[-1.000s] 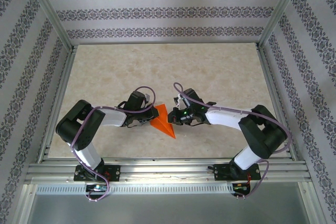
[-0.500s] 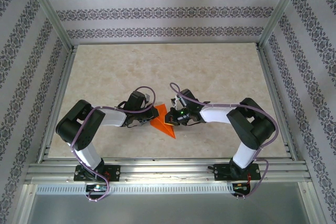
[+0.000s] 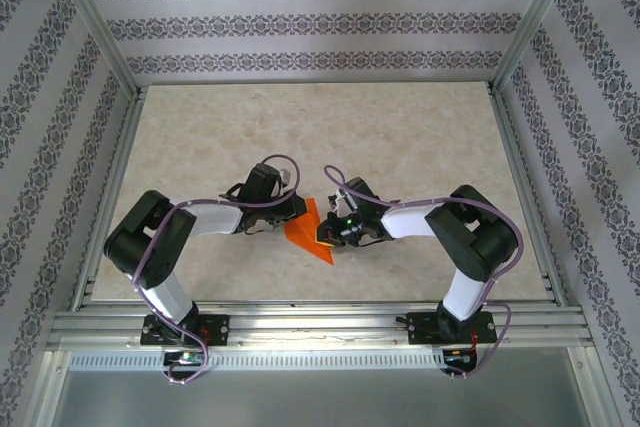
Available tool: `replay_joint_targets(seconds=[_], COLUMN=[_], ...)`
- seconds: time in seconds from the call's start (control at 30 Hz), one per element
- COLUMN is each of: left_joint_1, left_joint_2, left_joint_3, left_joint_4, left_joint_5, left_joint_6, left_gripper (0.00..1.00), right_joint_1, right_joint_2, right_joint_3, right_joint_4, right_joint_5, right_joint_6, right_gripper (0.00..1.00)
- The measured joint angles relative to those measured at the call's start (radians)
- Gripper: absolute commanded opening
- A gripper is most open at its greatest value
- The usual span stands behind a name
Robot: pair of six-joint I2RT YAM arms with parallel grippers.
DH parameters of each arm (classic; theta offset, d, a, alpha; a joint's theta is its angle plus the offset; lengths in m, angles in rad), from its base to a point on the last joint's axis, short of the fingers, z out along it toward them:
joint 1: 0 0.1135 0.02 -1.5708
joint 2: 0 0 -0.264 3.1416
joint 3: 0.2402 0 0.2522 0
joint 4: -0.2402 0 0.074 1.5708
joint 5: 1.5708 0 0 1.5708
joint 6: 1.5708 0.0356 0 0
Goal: Fold a paper plane with a square sheet of paper (pick it up from the middle)
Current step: Fourth fold the wing at the center of the table.
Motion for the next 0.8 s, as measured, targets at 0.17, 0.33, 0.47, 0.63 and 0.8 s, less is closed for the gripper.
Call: replay_joint_targets(seconds=[0.17, 0.33, 0.47, 0.63, 0.8], left_joint_1=[-0.020, -0.039, -0.036, -0.014, 0.022], left_joint_2=[-0.047, 0.012, 0.053, 0.063, 0.079], left_joint_3=[-0.003, -0.009, -0.005, -0.013, -0.013], left_joint_4=[-0.021, -0.029, -0.058, -0.028, -0.009], left_joint_5=[0.019, 0.040, 0.018, 0.049, 0.102], left_joint_6=[0.011, 0.015, 0.019, 0.018, 0.014], left_gripper=[0.06, 0.06, 0.07, 0.08, 0.09], right_joint_1=[0.000, -0.001, -0.001, -0.001, -0.001], right_joint_2=[-0.002, -0.002, -0.002, -0.002, -0.002], right_joint_3=[0.000, 0.000, 0.000, -0.001, -0.001], right_joint_4=[-0.001, -0.002, -0.002, -0.005, -0.007], right_joint_5=[0.001, 0.002, 0.002, 0.003, 0.004], right_joint_6=[0.000, 0.000, -0.003, -0.016, -0.039], right_gripper=[0.00, 0.00, 0.00, 0.00, 0.00])
